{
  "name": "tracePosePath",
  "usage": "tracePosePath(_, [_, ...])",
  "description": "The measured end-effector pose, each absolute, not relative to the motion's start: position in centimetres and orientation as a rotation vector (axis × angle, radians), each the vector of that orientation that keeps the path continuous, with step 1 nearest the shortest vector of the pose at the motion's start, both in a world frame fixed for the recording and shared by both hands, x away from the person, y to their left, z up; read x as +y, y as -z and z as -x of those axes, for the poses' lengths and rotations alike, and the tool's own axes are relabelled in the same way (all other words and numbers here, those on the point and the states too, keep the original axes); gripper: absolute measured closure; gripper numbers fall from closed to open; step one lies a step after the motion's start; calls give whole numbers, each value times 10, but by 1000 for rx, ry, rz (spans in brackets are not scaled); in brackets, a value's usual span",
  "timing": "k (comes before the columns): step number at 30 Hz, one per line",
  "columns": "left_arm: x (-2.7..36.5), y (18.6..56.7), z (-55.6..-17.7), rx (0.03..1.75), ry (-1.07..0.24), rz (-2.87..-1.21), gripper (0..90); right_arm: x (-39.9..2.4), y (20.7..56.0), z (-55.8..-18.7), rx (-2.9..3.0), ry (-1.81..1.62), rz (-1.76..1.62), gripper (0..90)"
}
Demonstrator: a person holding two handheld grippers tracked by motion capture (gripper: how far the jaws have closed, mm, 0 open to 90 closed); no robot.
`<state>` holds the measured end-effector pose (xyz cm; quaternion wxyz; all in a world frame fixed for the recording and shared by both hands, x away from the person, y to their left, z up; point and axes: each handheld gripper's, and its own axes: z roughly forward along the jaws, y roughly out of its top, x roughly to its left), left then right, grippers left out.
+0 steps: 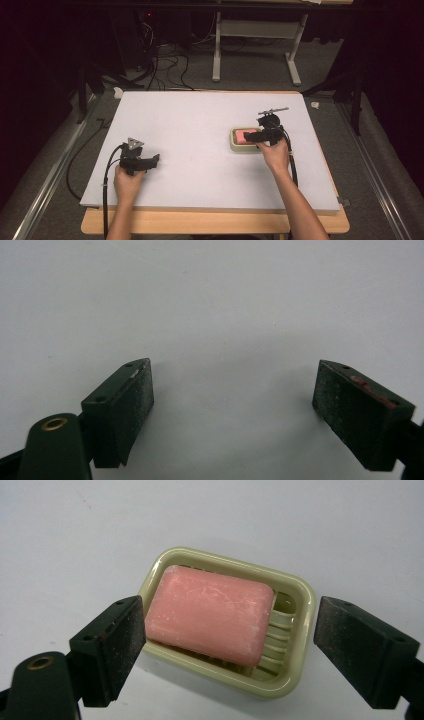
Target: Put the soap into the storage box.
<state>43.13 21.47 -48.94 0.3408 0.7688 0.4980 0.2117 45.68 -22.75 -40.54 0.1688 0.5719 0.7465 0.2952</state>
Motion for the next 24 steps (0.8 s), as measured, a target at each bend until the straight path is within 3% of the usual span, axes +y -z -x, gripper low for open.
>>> tracePosePath(24, [215, 489, -431, 1296, -552, -2001, 172, -246, 393, -441, 2067, -903, -1580, 146])
